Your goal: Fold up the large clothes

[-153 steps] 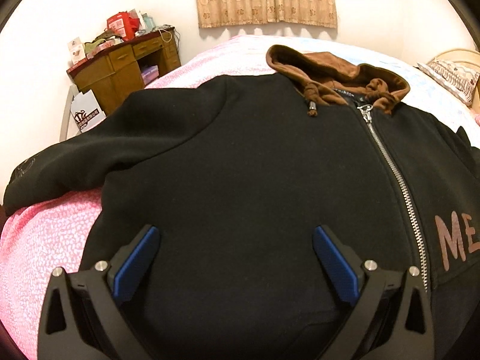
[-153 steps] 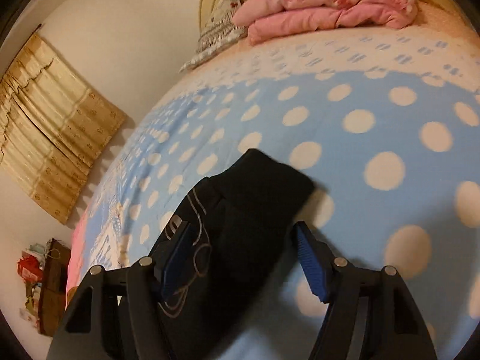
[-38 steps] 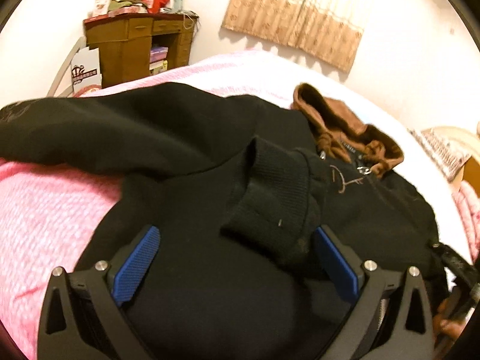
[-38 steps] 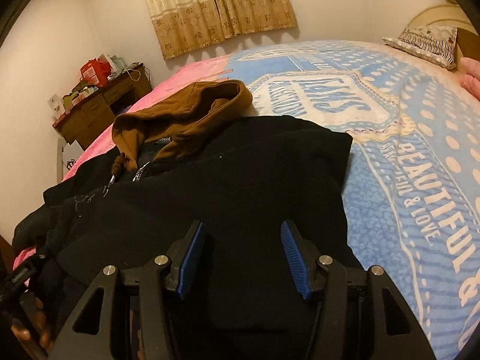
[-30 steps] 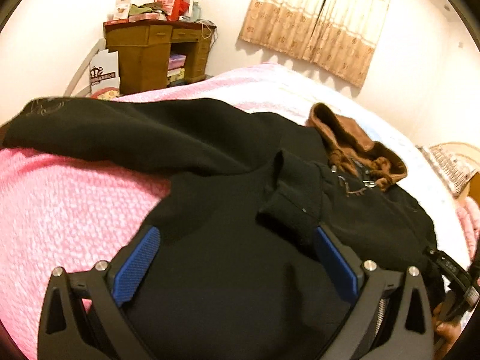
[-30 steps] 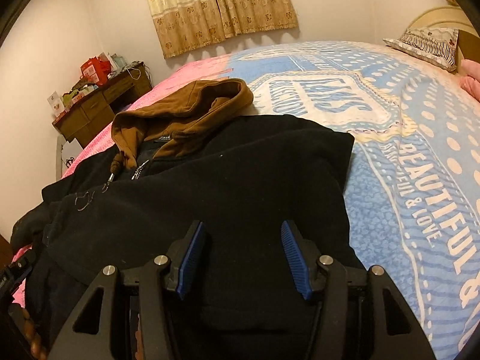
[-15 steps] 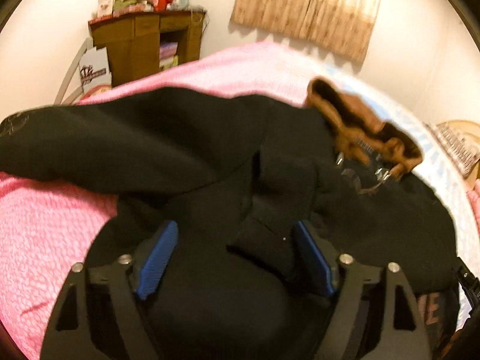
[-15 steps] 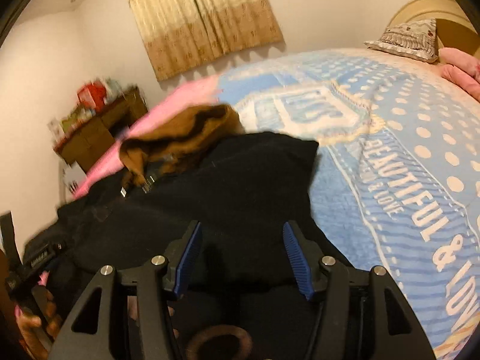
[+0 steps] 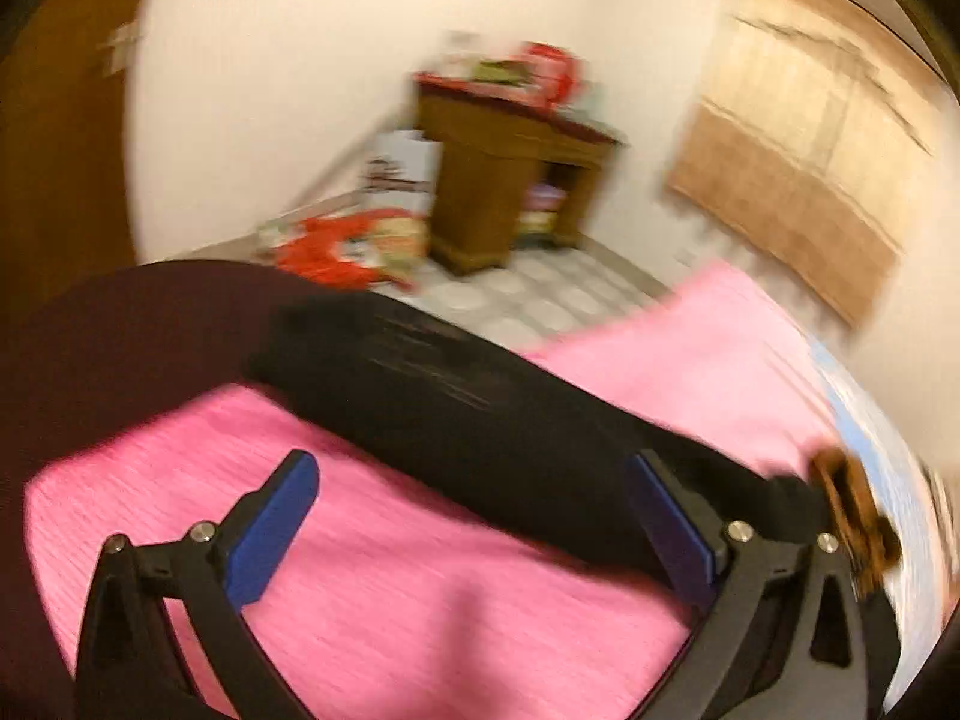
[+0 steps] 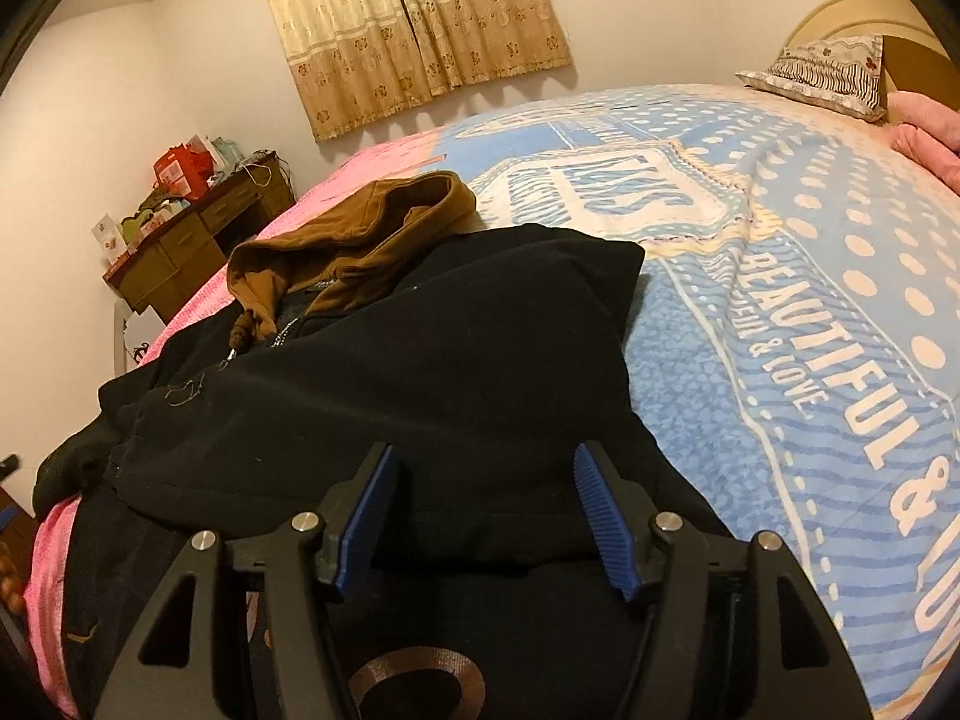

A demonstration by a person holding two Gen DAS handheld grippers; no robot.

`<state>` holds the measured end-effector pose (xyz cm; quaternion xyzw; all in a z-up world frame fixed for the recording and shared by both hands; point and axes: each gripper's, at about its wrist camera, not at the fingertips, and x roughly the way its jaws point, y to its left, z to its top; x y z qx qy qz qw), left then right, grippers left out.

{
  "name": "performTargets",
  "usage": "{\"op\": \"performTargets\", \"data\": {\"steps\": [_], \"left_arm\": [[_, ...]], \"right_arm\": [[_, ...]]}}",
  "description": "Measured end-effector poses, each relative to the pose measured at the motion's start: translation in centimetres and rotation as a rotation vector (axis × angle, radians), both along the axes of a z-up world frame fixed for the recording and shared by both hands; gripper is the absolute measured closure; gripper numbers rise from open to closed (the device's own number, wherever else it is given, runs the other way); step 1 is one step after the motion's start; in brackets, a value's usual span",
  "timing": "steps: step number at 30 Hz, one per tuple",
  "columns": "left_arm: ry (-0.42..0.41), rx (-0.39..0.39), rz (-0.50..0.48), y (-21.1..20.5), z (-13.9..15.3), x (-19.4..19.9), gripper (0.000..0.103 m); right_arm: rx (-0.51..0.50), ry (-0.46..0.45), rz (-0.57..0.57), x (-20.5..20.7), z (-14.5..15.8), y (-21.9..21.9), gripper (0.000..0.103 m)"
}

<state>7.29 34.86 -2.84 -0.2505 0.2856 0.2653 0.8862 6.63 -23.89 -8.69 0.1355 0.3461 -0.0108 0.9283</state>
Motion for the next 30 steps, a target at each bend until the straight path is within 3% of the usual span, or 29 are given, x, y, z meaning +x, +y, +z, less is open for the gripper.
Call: {"op": "performTargets", "data": {"steps": [3,6,10,12,14,15,17,20,26,30], "left_arm": [[0.078,-0.095,0.074,5.0,-2.0,0.8,0.0],[0.053,-0.188,0.077,7.0,-3.7,1.6,0.0],[0.06,-0.223,0.079,7.6,-4.9,3.8,0.0],[0.069,-0.213,0.082,7.3,-5.1,4.9,0.007],[0.068,-0.228,0.09,7.4,-5.4,5.6,0.028],[0.076,-0.216,0.111,7.2,-5.4,5.7,0.034],[0.074,-0.155,0.139,6.6,-4.8,5.2,0.063],[0.041,-0.097,0.107,6.2,-3.4,5.1,0.081],[-0.07,0.115,-0.031,1.3,2.4,4.6,0.082],[-0.188,0.235,-0.226,-6.0,6.8,3.3,0.083]], "right_arm": [[-0.017,0.005,-0.002,0.1,0.0,0.2,0.04],[-0.024,0.007,-0.003,0.2,0.1,0.4,0.04],[-0.026,0.007,-0.003,0.2,0.1,0.6,0.039],[-0.027,0.008,-0.003,0.2,0.0,0.6,0.039],[-0.033,0.009,-0.005,0.2,0.1,0.6,0.039],[-0.036,0.01,-0.005,0.3,0.0,0.7,0.039],[-0.042,0.012,-0.006,0.3,0.0,0.8,0.039],[-0.04,0.011,-0.006,0.3,0.0,0.8,0.039],[-0.032,0.006,-0.005,0.3,0.1,0.9,0.039],[-0.022,0.002,-0.004,0.2,0.0,0.7,0.039]]}}
